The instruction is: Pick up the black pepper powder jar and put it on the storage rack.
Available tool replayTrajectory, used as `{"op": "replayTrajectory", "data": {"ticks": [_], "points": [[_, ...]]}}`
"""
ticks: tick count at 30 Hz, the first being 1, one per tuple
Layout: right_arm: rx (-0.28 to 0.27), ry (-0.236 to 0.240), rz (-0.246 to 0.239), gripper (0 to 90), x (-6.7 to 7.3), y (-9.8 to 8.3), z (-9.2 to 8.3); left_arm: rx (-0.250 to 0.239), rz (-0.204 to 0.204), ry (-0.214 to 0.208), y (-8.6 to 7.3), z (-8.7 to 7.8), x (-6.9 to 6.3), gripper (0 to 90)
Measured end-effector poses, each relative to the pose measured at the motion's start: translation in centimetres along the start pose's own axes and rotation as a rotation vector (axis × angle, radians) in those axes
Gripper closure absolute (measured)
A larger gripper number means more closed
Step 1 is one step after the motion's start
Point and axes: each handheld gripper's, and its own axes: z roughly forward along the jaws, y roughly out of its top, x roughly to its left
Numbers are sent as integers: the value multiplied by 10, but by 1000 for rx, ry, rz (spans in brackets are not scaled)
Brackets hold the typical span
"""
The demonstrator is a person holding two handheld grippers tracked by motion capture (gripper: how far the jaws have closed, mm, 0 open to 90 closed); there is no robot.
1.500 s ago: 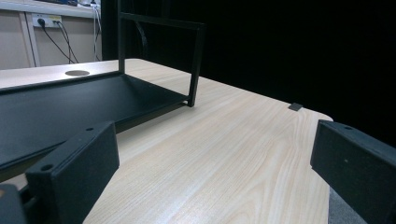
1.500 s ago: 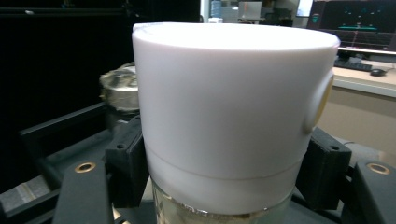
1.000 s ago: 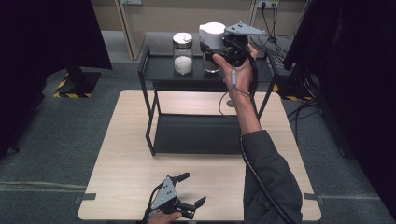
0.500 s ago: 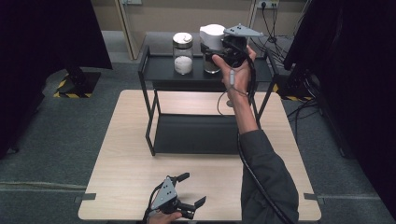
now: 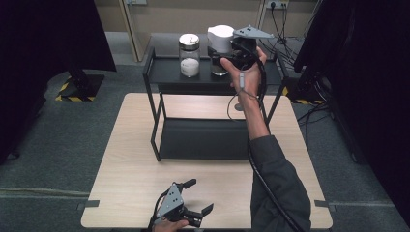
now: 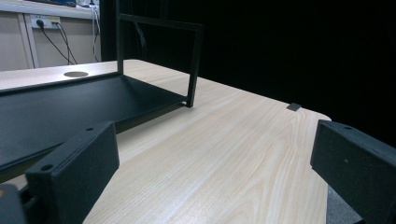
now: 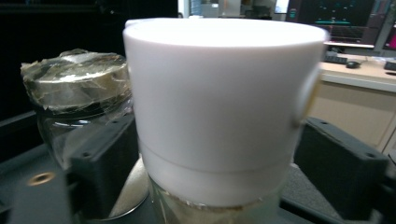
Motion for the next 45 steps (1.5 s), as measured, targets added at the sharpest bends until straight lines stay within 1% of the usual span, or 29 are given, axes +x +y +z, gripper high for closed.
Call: {"op": "replayTrajectory", "data": {"ticks": [2,9,11,15,18,21,27,29,30,34,40,43,45], "points": [[0,-11,8,67,1,0,-3,-1,0,0,0,0,0,4],[-1,-3,33,20,-3,-3,-14,0,-1,1,0,0,0,4],[-6,11,45,13,-6,-5,-18,0,0,1,0,0,0,4],[-13,21,54,5,-6,-7,-27,1,0,2,0,0,0,4],[-21,30,47,5,-7,-9,-35,1,1,2,0,1,0,4],[-29,55,43,5,-9,-13,-43,2,1,2,0,1,0,4],[-52,90,35,5,-9,-27,-59,2,1,3,-1,1,-1,4],[-55,94,36,4,-9,-29,-61,4,0,3,0,1,0,4],[-61,110,41,4,-10,-35,-66,5,0,3,0,1,0,4],[-65,120,43,4,-10,-42,-72,4,1,4,0,1,0,4],[-84,147,54,5,-14,-59,-83,4,1,5,-1,1,-1,4],[-94,155,63,5,-16,-68,-90,4,1,5,-1,1,-1,4],[-100,158,61,4,-17,-74,-94,5,1,6,-1,1,-1,4]]}}
